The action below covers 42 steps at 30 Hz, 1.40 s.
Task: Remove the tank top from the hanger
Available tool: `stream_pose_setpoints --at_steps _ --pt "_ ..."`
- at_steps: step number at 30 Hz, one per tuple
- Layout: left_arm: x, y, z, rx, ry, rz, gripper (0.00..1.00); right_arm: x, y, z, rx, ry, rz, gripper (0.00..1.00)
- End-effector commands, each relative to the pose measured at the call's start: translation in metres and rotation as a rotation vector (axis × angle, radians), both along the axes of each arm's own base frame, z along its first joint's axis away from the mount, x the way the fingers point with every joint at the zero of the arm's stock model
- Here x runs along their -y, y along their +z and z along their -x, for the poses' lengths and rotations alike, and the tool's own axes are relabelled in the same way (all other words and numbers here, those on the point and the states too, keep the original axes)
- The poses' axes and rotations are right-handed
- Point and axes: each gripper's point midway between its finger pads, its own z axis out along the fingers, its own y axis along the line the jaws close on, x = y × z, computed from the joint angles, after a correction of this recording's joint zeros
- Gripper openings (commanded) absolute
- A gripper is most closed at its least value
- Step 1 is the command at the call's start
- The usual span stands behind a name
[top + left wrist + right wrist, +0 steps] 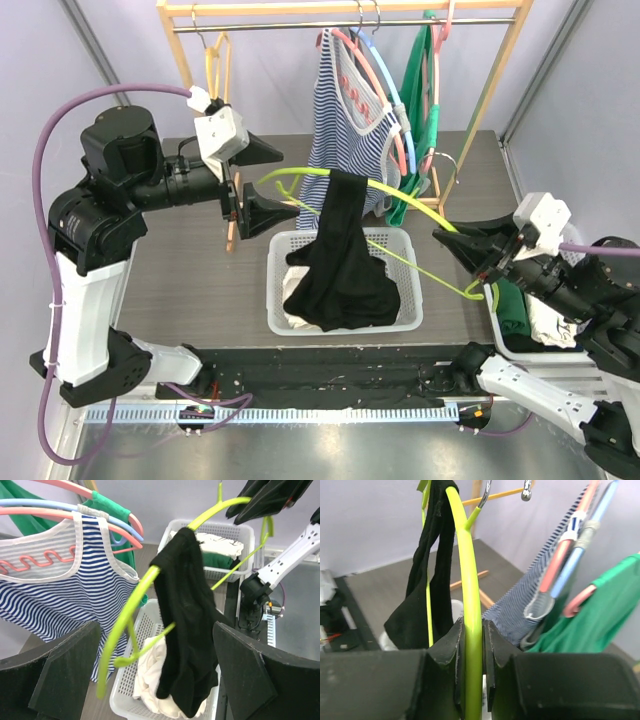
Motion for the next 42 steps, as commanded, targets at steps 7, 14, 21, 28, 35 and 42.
stream_pose_setpoints --at_steps 7,14,21,28,35,42 --pt "0.015 -0.001 0.000 -0.113 -0.032 0.062 1.00 -0.001 0.029 -0.032 0.272 -0.102 0.002 0.01" --pt "0.030 -0.033 -0.011 -0.198 -0.023 0.014 0.94 -0.007 0.036 -0.036 0.276 -0.091 0.006 0.01" --pt "0.042 -0.029 -0.032 -0.192 0.027 0.031 0.50 -0.014 0.033 -0.037 0.259 -0.066 0.007 0.01" --pt "0.047 -0.034 -0.046 -0.173 0.072 0.015 0.34 -0.016 0.033 -0.037 0.250 -0.057 0.007 0.01" --pt "0.048 -0.032 -0.041 -0.148 0.053 0.005 0.00 -0.013 0.027 -0.037 0.228 -0.069 0.015 0.01" --pt "0.035 -0.022 -0.027 -0.101 0.042 -0.001 0.00 -0.002 0.021 -0.038 0.210 -0.118 0.021 0.01"
